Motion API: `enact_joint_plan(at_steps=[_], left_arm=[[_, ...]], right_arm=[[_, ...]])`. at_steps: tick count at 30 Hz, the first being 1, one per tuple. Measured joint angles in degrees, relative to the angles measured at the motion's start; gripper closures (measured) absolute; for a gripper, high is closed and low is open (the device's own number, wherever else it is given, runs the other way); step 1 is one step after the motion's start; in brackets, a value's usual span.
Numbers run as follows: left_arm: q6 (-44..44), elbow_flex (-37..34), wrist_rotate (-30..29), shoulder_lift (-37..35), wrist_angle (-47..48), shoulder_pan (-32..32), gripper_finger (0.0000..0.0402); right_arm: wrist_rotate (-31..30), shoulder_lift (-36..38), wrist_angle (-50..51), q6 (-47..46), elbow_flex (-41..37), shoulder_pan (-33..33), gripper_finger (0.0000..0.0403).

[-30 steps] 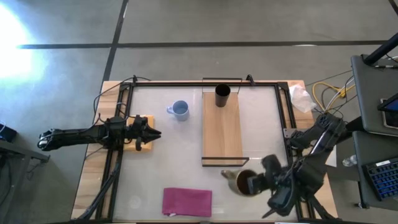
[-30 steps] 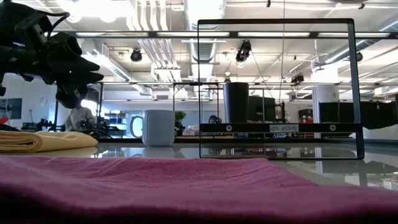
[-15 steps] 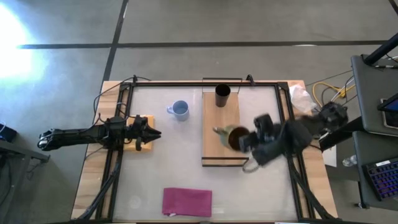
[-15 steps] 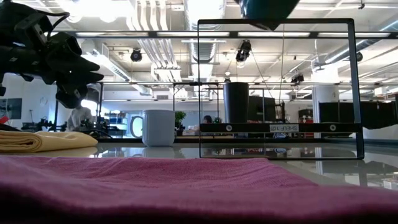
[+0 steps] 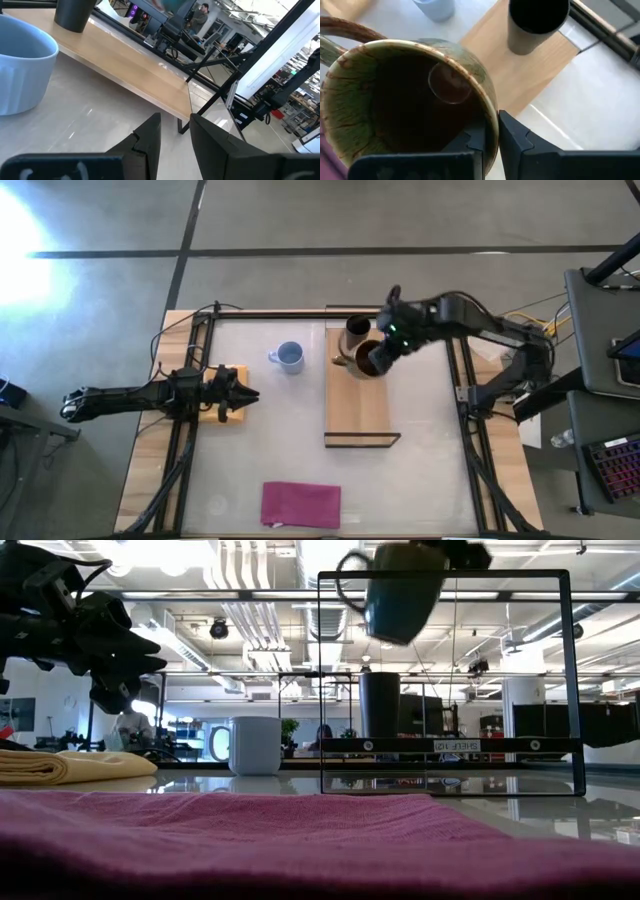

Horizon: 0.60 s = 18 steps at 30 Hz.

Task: Stack small to large cups/mugs on shelf
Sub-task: Put the brown patterned mug on the shelf

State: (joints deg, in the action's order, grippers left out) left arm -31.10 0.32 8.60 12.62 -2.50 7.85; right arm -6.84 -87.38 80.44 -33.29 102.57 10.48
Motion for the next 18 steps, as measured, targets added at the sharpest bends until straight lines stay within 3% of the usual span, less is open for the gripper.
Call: enact_joint_plan(at_steps=[6, 18], left_arm=[[-0.01, 0.0, 0.0, 0.01, -0.02, -0.01, 0.0312], [0.01, 0.0, 0.0, 0.09, 0.0, 0.0, 0.0312]], right_arm=[[6.5, -5.2, 0.33, 16.35, -0.03, 7.24, 0.0383], [12.21, -17.86, -3.16, 26.9, -0.05, 12.13, 0.0383]])
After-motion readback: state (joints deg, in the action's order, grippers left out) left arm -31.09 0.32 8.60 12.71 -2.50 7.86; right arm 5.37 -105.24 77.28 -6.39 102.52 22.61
